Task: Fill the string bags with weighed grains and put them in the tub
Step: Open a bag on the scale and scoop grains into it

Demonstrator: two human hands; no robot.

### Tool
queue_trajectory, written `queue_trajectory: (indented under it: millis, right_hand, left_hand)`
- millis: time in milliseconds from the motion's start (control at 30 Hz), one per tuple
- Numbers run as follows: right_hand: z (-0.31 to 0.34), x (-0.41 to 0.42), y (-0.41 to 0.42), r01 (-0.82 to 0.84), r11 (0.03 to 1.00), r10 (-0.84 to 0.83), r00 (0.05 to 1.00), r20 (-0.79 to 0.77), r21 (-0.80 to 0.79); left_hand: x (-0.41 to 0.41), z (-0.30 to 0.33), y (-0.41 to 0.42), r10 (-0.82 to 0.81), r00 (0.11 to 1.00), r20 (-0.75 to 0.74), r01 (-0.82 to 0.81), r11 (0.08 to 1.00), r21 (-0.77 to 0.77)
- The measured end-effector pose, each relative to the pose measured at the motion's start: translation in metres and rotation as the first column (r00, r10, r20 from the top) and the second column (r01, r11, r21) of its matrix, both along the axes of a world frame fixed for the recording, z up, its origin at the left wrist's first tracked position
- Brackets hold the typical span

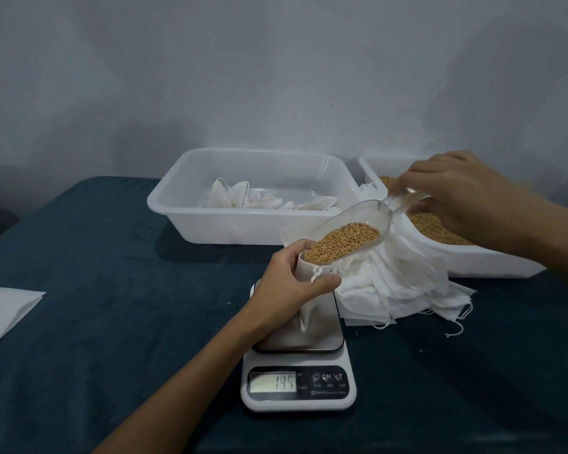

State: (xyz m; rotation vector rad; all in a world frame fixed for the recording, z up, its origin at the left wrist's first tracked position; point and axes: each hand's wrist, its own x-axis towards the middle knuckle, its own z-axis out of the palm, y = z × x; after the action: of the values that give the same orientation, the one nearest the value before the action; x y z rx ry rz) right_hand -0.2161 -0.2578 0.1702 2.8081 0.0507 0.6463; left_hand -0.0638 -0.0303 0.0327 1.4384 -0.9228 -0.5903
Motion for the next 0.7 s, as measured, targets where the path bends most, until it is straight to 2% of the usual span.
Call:
queue_trajectory:
  millis: [333,700]
  right_hand:
    - [0.0009,-0.0004,0.0003,0.002,1.0,-0.002,1.0,-0.001,-0.009]
    - [-0.0013,0.0004,-0.0024,0.003,1.0,-0.003,1.0,0.005,-0.027]
  left_hand:
    - [-0.0002,0.0012,0.0007,0.012,0.999,0.031,-0.012,1.0,0.012]
    - [-0.0006,0.0006,0.0006,0.015,1.0,0.0,-0.015,0.999,0.037]
